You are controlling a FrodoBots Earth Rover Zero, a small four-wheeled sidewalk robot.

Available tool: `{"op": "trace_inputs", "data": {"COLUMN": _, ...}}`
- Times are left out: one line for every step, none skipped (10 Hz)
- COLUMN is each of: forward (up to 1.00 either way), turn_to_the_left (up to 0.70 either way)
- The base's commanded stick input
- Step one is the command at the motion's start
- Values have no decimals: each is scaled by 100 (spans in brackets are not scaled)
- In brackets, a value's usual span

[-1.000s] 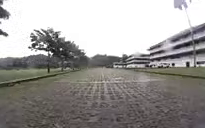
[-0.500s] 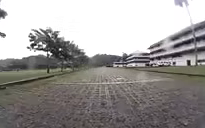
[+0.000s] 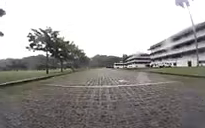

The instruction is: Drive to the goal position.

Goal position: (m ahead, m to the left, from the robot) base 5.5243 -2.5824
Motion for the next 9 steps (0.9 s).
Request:
{"op": "trace_inputs", "data": {"forward": 70, "turn_to_the_left": 0}}
{"op": "trace_inputs", "data": {"forward": 70, "turn_to_the_left": 0}}
{"op": "trace_inputs", "data": {"forward": 70, "turn_to_the_left": 0}}
{"op": "trace_inputs", "data": {"forward": 70, "turn_to_the_left": 0}}
{"op": "trace_inputs", "data": {"forward": 70, "turn_to_the_left": 0}}
{"op": "trace_inputs", "data": {"forward": 70, "turn_to_the_left": 0}}
{"op": "trace_inputs", "data": {"forward": 70, "turn_to_the_left": 0}}
{"op": "trace_inputs", "data": {"forward": 70, "turn_to_the_left": 0}}
{"op": "trace_inputs", "data": {"forward": 70, "turn_to_the_left": -11}}
